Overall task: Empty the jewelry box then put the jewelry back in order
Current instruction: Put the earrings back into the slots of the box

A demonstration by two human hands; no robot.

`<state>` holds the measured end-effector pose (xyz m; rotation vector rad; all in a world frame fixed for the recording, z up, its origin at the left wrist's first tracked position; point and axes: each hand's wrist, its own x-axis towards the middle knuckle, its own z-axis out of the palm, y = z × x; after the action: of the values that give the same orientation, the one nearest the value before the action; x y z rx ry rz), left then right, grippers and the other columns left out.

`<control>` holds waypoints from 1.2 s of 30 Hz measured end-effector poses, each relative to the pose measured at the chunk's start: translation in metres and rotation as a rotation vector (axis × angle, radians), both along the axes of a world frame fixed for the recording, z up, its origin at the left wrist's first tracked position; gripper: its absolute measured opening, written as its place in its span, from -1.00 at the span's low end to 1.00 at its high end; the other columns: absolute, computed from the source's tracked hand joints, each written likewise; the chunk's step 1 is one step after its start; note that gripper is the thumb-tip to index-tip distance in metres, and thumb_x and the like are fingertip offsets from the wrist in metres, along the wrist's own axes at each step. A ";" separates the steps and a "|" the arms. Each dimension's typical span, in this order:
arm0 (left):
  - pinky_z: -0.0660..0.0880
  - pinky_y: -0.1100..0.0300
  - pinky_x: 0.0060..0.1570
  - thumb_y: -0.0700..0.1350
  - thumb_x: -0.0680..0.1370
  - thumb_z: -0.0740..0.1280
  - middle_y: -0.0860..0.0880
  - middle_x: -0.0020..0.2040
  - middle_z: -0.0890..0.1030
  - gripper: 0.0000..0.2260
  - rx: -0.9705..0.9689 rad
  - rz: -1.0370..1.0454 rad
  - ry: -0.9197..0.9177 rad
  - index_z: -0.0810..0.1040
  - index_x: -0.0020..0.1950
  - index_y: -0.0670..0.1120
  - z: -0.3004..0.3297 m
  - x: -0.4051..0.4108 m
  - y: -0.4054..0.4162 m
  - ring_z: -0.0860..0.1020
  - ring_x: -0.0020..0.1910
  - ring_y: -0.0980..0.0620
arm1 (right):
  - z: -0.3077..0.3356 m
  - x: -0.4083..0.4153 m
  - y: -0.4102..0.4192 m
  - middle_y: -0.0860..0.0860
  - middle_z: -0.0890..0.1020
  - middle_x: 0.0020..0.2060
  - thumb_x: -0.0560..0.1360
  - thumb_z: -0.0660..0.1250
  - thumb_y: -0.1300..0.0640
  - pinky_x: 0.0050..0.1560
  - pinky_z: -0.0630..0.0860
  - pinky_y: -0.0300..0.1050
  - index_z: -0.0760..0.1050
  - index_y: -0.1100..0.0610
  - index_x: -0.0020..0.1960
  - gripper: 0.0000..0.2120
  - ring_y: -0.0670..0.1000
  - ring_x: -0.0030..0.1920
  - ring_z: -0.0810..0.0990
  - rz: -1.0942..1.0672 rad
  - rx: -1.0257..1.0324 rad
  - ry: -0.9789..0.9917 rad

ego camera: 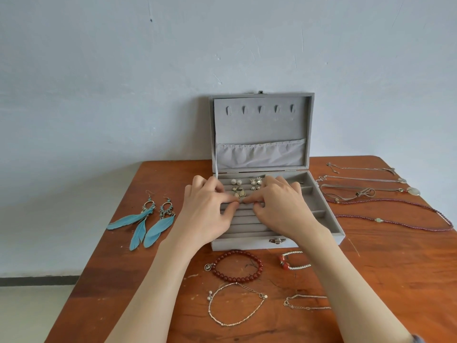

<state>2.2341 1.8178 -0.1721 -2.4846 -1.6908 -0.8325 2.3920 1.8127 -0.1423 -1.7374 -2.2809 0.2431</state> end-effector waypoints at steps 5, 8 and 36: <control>0.16 0.17 0.02 0.05 0.53 0.23 0.05 -0.03 0.43 -0.75 -0.064 -0.086 -0.019 0.62 0.12 0.06 0.003 -0.002 -0.003 0.26 0.04 0.02 | -0.004 -0.002 -0.003 -0.10 0.30 -0.11 0.54 0.15 0.07 0.12 0.21 -0.03 0.53 -0.16 0.17 -0.70 0.03 0.14 0.35 -0.010 0.049 0.009; 0.18 0.19 0.04 0.08 0.50 0.19 0.07 -0.05 0.42 -0.68 -0.059 -0.084 -0.098 0.59 0.15 0.03 0.008 -0.009 -0.008 0.23 0.00 0.09 | -0.009 -0.004 -0.006 -0.10 0.39 -0.10 0.53 0.20 0.03 0.13 0.22 -0.03 0.56 -0.08 0.14 -0.76 0.02 0.12 0.37 -0.021 0.129 0.073; 0.30 0.25 0.10 -0.03 0.50 0.34 0.06 -0.02 0.54 -0.82 -0.219 0.149 -0.042 0.61 0.06 -0.03 0.004 -0.087 -0.068 0.35 0.09 0.08 | -0.029 -0.103 -0.045 -0.07 0.49 -0.44 0.16 0.35 0.01 -0.31 0.40 0.01 0.62 -0.10 -0.45 -0.93 0.04 -0.34 0.51 0.156 0.316 0.005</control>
<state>2.1468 1.7502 -0.1682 -2.4459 -2.0544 -0.7265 2.2889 1.7678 -0.1709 -1.4039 -2.3041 -0.0817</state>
